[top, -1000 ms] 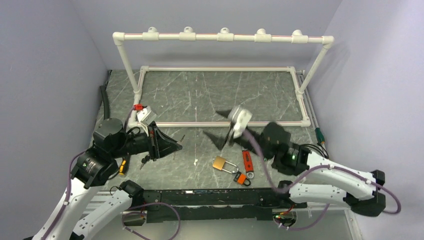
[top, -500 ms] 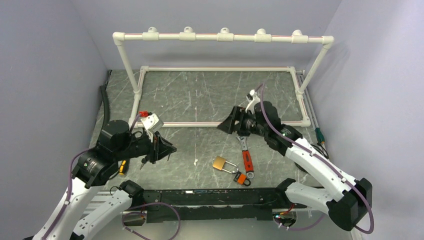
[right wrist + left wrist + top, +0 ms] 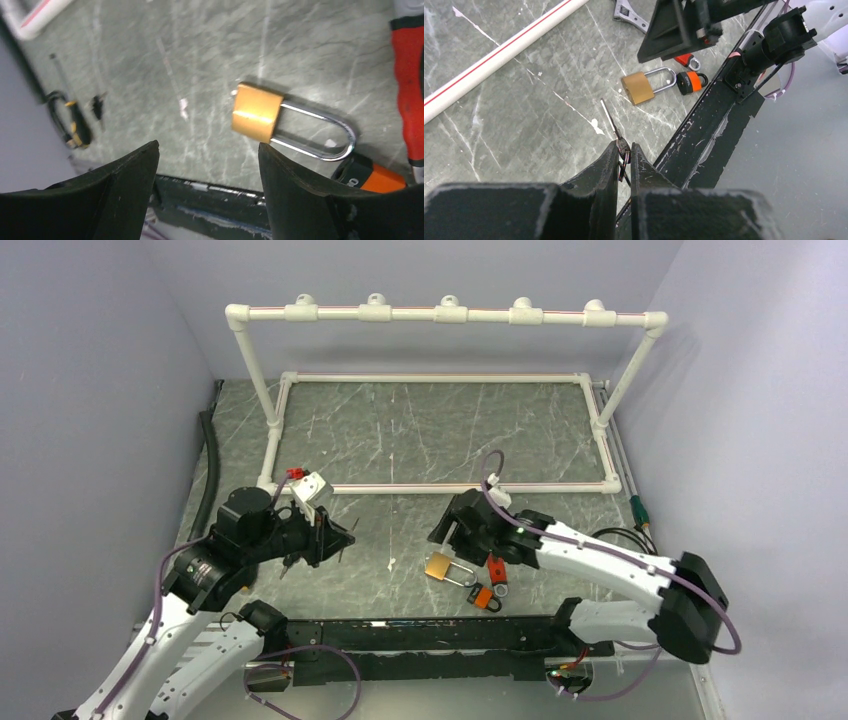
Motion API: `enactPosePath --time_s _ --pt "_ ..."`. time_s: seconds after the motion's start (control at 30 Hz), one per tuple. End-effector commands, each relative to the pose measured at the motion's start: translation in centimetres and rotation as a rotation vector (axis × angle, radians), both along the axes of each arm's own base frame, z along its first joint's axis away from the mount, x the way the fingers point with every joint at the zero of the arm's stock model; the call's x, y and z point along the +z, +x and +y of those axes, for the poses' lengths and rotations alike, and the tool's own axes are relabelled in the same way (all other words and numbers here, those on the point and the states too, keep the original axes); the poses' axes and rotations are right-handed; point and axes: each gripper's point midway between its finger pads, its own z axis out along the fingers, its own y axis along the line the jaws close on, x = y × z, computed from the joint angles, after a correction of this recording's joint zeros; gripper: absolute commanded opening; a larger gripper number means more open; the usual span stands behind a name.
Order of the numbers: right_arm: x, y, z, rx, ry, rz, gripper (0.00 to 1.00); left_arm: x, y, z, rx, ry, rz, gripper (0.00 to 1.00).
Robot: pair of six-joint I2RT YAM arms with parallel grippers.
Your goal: Unlock with the key
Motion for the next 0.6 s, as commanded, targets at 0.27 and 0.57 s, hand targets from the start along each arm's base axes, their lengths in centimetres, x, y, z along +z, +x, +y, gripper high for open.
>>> enactPosePath --time_s 0.27,0.57 --pt "-5.6 0.9 1.2 -0.074 -0.281 0.086 0.75 0.4 1.0 -0.1 0.023 0.0 -0.04 0.0" --pt "-8.1 0.4 1.3 -0.052 -0.374 0.124 0.67 0.1 1.1 -0.1 0.031 0.01 -0.04 0.0"
